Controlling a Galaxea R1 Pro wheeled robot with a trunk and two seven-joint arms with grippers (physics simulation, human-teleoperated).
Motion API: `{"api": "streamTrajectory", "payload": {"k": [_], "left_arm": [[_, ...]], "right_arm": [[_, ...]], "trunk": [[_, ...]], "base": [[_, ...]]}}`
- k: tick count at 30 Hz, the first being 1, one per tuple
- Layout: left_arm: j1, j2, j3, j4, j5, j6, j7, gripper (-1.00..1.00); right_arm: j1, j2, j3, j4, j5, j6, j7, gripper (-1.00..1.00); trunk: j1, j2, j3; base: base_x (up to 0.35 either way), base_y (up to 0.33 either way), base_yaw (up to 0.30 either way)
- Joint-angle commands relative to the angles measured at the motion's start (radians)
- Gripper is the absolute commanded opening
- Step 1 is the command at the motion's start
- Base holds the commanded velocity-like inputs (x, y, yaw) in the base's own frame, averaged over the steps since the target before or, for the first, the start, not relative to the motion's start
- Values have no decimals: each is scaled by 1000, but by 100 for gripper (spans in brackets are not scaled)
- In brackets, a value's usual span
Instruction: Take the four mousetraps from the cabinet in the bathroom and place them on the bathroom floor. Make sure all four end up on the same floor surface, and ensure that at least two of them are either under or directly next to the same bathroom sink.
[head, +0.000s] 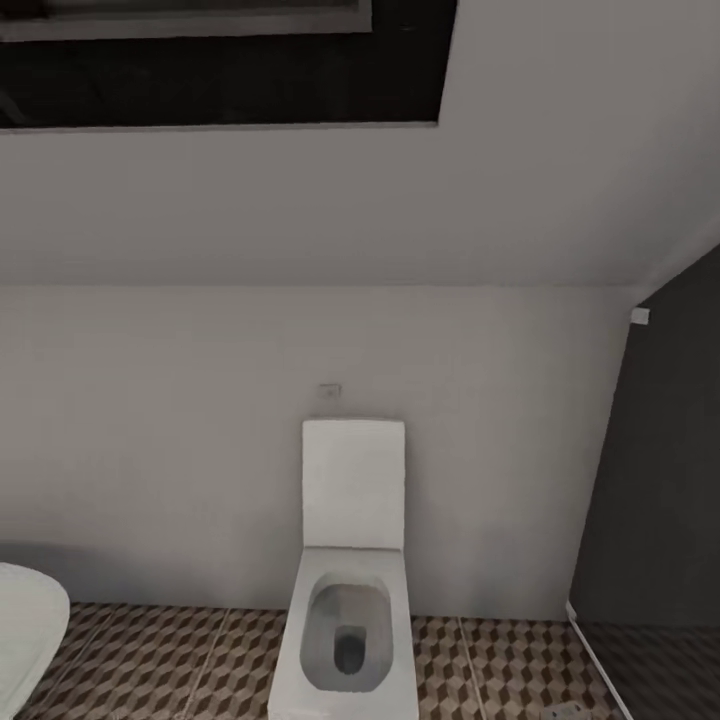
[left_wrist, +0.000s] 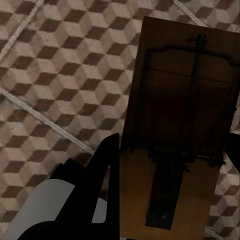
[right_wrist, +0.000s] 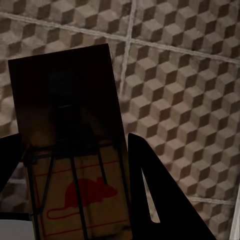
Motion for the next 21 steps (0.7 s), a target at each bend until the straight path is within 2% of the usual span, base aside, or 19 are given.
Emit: {"api": "streamTrajectory", "payload": {"k": [1, 7, 13, 21], "left_arm": [[0, 0, -8, -1, 4, -2, 7, -100], [0, 0, -8, -1, 3, -2, 7, -100], [0, 0, -10, -1, -1, -2, 7, -100], [0, -1, -16, -1, -5, -3, 5, -100]], "right_arm": [[-1, 0, 5, 1, 2, 2, 5, -100], [-1, 0, 5, 1, 2, 4, 5, -100], [-1, 0, 5, 1, 2, 4, 5, -100], [-1, 0, 5, 1, 2, 5, 5, -100]], "trunk": [[0, -1, -1], [0, -1, -1], [0, -1, -1], [0, -1, -1]], "base": [[0, 0, 171], [0, 8, 56], [0, 143, 6], [0, 23, 1]]}}
